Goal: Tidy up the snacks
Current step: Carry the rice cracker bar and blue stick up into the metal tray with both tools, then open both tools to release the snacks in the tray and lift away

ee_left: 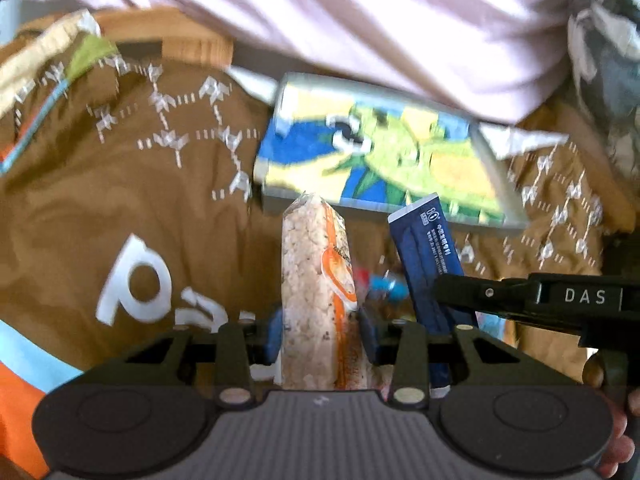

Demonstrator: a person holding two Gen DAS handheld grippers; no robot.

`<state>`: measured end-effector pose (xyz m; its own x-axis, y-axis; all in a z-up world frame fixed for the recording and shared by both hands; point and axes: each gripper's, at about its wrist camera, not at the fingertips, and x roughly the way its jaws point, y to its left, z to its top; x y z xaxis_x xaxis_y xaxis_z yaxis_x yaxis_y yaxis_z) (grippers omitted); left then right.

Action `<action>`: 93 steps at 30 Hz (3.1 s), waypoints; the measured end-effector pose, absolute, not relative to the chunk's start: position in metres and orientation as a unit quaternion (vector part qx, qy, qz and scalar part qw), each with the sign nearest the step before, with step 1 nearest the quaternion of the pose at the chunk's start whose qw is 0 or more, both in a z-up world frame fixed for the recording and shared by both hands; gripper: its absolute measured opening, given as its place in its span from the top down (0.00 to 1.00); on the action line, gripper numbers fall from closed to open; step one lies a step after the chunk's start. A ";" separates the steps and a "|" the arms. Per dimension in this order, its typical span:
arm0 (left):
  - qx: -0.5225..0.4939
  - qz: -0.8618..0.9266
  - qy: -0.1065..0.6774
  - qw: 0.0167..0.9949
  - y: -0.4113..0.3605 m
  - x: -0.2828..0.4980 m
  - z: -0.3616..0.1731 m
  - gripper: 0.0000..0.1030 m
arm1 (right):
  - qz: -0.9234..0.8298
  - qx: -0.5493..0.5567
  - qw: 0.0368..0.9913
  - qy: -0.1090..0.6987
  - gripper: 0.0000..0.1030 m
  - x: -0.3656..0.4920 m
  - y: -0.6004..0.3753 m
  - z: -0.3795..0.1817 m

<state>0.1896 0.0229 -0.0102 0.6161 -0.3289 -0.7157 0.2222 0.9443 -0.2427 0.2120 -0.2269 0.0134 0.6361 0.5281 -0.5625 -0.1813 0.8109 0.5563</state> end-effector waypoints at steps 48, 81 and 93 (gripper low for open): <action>-0.028 -0.133 0.327 0.935 -0.027 0.370 -0.076 0.55 | 0.099 0.163 0.922 0.336 0.77 0.410 -0.226 -0.044; -0.032 -0.056 0.181 0.981 -0.005 0.229 0.040 0.00 | 0.086 -0.005 0.991 0.105 0.01 0.211 -0.242 0.063; -0.020 -0.046 0.178 0.983 -0.002 0.146 0.037 0.00 | 0.084 -0.017 0.994 0.065 0.01 0.117 -0.250 0.062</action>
